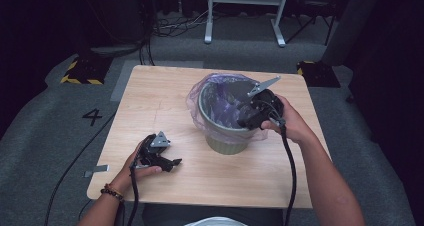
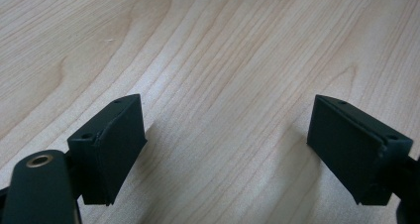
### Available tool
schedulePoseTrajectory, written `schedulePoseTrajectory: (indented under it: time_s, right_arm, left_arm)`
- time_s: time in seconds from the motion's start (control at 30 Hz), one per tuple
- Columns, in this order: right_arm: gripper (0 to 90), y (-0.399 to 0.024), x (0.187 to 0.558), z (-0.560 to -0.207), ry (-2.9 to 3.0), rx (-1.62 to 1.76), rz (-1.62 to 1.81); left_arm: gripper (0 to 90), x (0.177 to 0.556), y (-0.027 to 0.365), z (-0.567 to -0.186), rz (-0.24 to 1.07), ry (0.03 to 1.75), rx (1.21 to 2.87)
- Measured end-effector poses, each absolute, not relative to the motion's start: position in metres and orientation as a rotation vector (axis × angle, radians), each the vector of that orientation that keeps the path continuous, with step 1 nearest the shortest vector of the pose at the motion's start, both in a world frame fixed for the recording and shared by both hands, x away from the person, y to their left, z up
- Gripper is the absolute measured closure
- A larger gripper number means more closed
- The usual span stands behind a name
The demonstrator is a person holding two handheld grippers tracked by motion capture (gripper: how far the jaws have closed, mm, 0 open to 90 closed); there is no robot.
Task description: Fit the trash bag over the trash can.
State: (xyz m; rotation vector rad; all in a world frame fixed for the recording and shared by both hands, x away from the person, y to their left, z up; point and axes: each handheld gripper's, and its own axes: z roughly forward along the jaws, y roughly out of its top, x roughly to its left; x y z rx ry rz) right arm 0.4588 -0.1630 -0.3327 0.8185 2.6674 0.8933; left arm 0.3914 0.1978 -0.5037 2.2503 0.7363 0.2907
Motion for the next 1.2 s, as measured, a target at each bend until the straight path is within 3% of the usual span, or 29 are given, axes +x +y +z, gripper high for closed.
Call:
schedulePoseTrajectory:
  time_s: [0.7,1.2]
  right_arm:
    - [13.6,-0.163,0.461,-0.333,2.687,0.879,0.852]
    - [20.0,-0.176,0.453,-0.334,2.548,0.728,1.107]
  left_arm:
    - [14.6,0.391,0.198,-0.504,0.291,0.736,2.251]
    - [14.6,0.391,0.198,-0.504,0.293,0.736,2.250]
